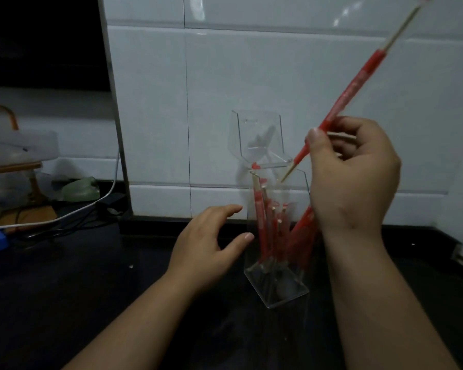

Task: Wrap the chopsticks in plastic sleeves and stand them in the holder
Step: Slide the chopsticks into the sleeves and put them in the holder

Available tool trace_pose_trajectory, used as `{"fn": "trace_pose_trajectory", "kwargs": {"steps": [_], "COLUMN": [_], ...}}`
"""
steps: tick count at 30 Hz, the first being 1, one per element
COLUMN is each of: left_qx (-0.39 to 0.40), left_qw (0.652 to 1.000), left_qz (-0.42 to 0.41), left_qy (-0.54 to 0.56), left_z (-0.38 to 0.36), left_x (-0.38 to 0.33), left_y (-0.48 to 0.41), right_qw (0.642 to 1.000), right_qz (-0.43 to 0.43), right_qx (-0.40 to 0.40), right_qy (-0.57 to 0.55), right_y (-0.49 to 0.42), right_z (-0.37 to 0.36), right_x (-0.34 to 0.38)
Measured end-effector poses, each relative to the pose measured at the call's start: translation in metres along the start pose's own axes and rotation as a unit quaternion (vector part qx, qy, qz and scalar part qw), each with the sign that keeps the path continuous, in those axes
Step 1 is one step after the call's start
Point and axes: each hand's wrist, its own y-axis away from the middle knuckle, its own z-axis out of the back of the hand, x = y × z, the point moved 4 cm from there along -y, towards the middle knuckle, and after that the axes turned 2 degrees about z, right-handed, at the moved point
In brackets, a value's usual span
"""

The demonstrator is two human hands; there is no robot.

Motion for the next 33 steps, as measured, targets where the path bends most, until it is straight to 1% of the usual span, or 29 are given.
{"fn": "trace_pose_trajectory", "kwargs": {"steps": [2,4,6,7,11,14,17,21,23,29,31,33], "left_qx": [0.004,0.013,0.027,0.038,0.089,0.115,0.129,0.138,0.138,0.153,0.171,0.184], "left_qw": [1.000,1.000,0.999,0.998,0.987,0.977,0.974,0.975,0.976,0.977,0.972,0.966], "left_qz": [0.006,0.019,0.033,0.044,0.096,0.110,0.112,0.096,0.087,0.065,0.068,0.077], "left_qy": [-0.002,0.000,0.009,0.019,0.098,0.141,0.148,0.146,0.143,0.134,0.149,0.162], "left_z": [-0.001,-0.002,-0.004,-0.005,-0.017,-0.030,-0.036,-0.038,-0.039,-0.021,-0.012,-0.003], "left_x": [-0.002,-0.003,-0.003,-0.002,-0.002,-0.006,-0.010,-0.014,-0.015,0.003,0.010,0.019], "left_y": [0.000,0.002,0.002,0.002,0.004,0.006,0.008,0.008,0.007,-0.002,-0.005,-0.006], "right_qw": [0.998,0.991,0.981,0.979,0.987,0.990,0.993,0.993,0.993,0.991,0.989,0.987], "right_qz": [-0.023,-0.044,-0.047,-0.045,-0.022,-0.005,-0.005,0.012,0.029,0.084,0.110,0.147], "right_qx": [0.029,0.075,0.118,0.125,0.101,0.084,0.078,0.091,0.094,0.091,0.077,0.050], "right_qy": [0.052,0.103,0.147,0.152,0.120,0.112,0.093,0.073,0.058,-0.050,-0.062,-0.051], "right_y": [0.000,0.003,0.006,0.007,0.006,0.006,0.006,0.011,0.016,0.032,0.035,0.038], "right_z": [-0.005,-0.013,-0.017,-0.018,-0.015,-0.014,-0.015,-0.021,-0.024,-0.030,-0.031,-0.032], "right_x": [-0.009,-0.016,-0.020,-0.021,-0.019,-0.019,-0.019,-0.018,-0.014,-0.005,-0.009,-0.012]}}
